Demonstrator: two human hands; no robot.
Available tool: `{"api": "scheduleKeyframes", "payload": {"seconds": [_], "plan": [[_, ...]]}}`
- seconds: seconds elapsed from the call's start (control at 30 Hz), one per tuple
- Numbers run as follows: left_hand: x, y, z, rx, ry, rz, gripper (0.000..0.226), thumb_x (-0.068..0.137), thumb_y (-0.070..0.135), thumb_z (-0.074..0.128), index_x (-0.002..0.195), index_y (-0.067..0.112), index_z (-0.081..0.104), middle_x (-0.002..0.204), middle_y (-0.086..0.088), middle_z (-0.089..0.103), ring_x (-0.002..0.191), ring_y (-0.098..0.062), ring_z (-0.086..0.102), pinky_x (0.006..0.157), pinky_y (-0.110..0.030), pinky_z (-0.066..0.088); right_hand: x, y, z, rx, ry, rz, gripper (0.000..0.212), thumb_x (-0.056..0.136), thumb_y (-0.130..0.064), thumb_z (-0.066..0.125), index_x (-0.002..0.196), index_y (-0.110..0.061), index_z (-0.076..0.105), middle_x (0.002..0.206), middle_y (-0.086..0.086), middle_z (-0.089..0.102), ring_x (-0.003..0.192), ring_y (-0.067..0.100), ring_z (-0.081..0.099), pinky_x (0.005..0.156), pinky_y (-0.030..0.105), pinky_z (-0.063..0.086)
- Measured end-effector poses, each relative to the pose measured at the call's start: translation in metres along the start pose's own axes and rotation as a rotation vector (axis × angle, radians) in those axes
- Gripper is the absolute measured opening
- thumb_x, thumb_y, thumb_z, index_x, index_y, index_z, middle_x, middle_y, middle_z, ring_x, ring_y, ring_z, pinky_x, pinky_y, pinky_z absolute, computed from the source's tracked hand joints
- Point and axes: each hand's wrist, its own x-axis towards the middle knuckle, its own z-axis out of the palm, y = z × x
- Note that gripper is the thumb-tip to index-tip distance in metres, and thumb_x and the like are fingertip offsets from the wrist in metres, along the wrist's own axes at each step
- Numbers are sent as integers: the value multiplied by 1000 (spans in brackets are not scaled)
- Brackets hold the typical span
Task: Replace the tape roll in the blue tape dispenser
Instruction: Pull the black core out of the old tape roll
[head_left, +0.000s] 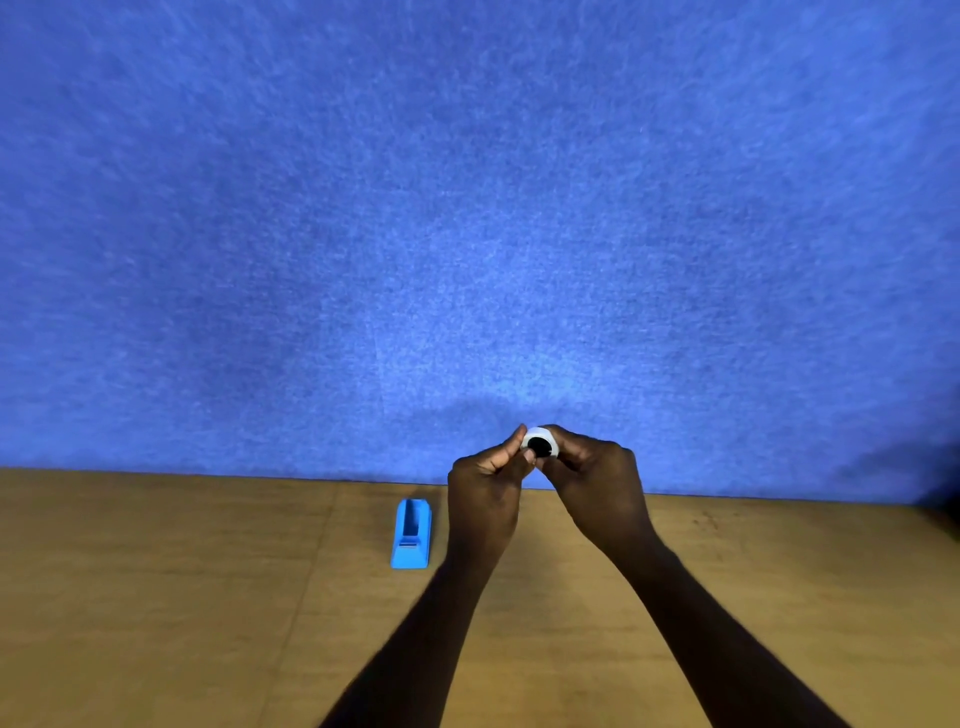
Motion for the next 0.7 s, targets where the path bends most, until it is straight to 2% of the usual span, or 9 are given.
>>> {"api": "scheduleKeyframes", "payload": {"seconds": [0.1,0.23,0.3,0.37,0.47,0.6,0.7], "plan": [[-1,0,1,17,-4,1,29,90,12,70,119,14,70,94,16,76,96,-3,71,81,-15,54,-1,-1,-1,18,-4,22,23,90,-10,68,98,-30,76,68,-27,69,49,-7,56,48,5,37],[3,3,0,-11,20,-2,26,92,11,67,118,11,71,106,3,77,100,-5,71,85,-17,55,2,-1,-4,61,-33,72,24,92,-16,65,102,-36,73,77,-27,72,61,-8,64,56,7,42],[6,5,0,-14,27,1,24,93,8,66,116,9,73,105,-1,77,98,-6,72,81,-15,54,4,-1,-6,131,-34,106,26,95,-16,61,103,-38,73,91,-24,75,80,-4,71,71,16,53],[9,6,1,-10,37,0,23,92,8,67,114,9,74,104,-2,78,96,-6,72,79,-13,54,5,-2,-5,191,-27,121,29,96,-13,60,103,-37,74,98,-20,76,89,1,73,81,26,58],[10,4,2,-9,59,-4,22,91,9,68,113,10,74,104,-1,78,96,-5,72,81,-15,55,7,-3,-3,192,-28,118,33,96,-13,60,99,-43,73,97,-22,76,90,1,73,82,26,58],[10,-1,1,-30,68,-17,19,91,9,69,107,16,76,97,6,79,94,-7,73,81,-18,55,7,-1,-1,172,-39,113,35,95,-14,61,98,-47,72,96,-25,75,89,0,73,79,19,57],[9,-3,1,-39,62,-16,20,91,10,68,106,21,76,95,9,79,94,-7,73,80,-17,55,6,1,2,153,-35,118,33,96,-13,61,100,-43,73,94,-23,76,88,-1,73,82,28,59]]}}
